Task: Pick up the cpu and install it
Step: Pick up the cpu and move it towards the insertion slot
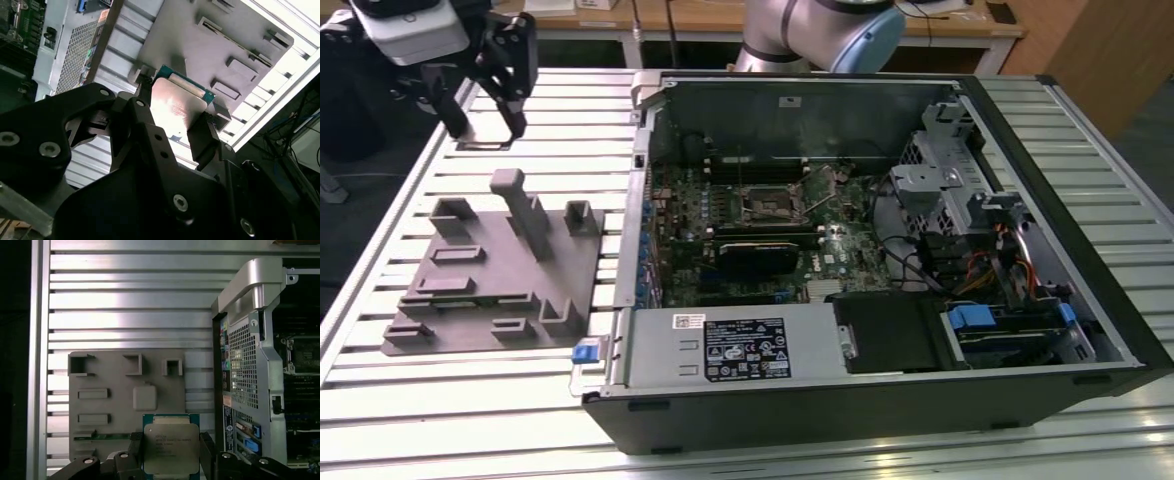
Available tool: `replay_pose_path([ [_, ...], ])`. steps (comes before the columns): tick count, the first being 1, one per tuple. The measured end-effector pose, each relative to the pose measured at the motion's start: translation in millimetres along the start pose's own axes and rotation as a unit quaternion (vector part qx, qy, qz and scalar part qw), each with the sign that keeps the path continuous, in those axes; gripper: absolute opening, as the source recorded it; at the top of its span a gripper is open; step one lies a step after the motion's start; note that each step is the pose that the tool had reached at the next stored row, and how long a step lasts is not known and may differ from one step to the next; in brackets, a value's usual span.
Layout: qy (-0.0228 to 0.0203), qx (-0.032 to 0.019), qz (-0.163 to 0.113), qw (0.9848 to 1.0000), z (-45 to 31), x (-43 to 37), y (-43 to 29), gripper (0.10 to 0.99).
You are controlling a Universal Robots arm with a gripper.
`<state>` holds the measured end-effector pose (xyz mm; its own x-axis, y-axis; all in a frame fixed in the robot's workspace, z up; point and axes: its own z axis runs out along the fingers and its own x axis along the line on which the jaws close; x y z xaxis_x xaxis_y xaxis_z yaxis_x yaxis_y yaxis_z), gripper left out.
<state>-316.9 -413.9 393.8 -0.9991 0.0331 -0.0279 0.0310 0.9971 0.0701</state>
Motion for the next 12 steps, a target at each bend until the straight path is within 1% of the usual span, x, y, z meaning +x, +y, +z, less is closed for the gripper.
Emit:
replay_pose_path([
  [8,0.0000,0.0000,0.000,1.0000,0.8,-25.0,0.8,0.537],
  [12,0.0000,0.0000,0.000,1.0000,1.2,-36.1,1.1,0.537],
])
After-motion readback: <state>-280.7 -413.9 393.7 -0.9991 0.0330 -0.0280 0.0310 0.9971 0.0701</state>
